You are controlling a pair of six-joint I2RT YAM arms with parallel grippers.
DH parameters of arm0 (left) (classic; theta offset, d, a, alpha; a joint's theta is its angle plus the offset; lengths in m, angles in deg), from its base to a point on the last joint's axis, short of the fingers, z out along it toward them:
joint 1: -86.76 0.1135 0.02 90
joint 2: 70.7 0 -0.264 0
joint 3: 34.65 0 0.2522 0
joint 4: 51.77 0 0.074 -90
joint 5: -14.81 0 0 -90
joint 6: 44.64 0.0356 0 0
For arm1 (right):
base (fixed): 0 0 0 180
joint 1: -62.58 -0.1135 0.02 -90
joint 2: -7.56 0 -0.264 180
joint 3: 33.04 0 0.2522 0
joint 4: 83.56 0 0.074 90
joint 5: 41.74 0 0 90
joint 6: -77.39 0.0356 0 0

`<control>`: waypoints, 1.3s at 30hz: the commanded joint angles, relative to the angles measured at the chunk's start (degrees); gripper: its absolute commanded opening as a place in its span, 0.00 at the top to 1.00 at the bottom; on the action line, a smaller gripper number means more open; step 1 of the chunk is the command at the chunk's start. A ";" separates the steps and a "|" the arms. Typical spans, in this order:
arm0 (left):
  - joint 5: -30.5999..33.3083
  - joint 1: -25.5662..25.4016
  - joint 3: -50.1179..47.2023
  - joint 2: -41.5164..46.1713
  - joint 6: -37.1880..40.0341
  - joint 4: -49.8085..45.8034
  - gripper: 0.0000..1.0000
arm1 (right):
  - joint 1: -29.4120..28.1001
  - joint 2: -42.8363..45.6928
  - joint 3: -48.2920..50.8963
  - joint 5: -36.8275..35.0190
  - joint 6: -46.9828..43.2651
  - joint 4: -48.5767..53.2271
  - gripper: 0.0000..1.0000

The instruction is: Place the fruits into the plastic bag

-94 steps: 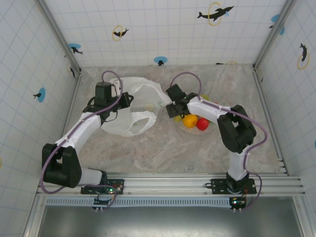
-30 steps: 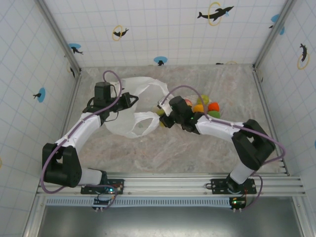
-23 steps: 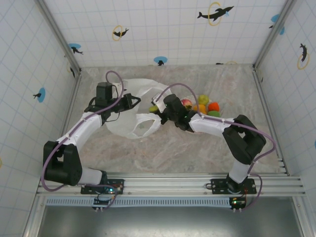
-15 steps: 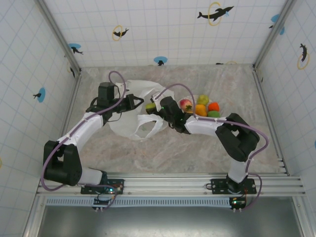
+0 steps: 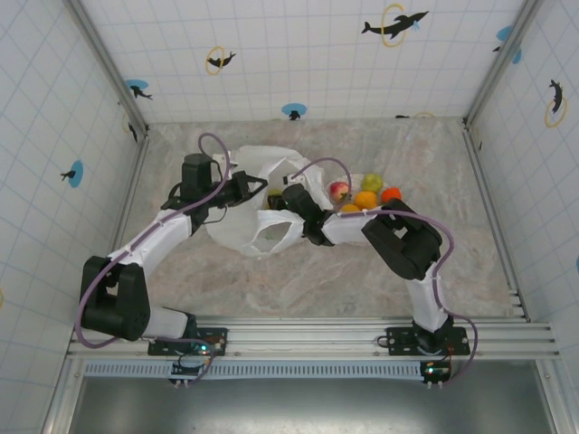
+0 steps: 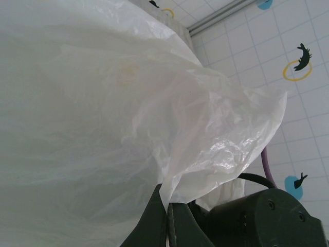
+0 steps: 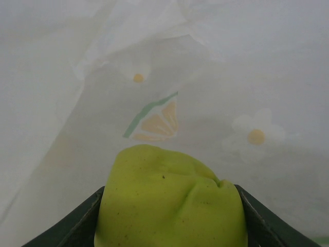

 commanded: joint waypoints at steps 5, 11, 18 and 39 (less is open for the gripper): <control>0.61 -0.45 -1.01 -1.00 -1.73 1.93 1.00 | -0.43 -6.11 -8.42 0.60 14.77 -3.67 0.40; 0.84 -0.44 -0.94 -1.17 -1.69 1.43 1.00 | 0.58 -9.07 -14.08 6.40 16.53 -2.32 0.30; 1.42 -0.43 -0.67 -1.07 -1.35 0.62 1.00 | 1.59 -7.09 -12.90 11.64 14.17 -1.66 0.24; 6.77 2.02 -0.06 -0.37 1.15 -3.24 1.00 | 1.30 20.26 7.34 12.58 -25.58 21.39 0.28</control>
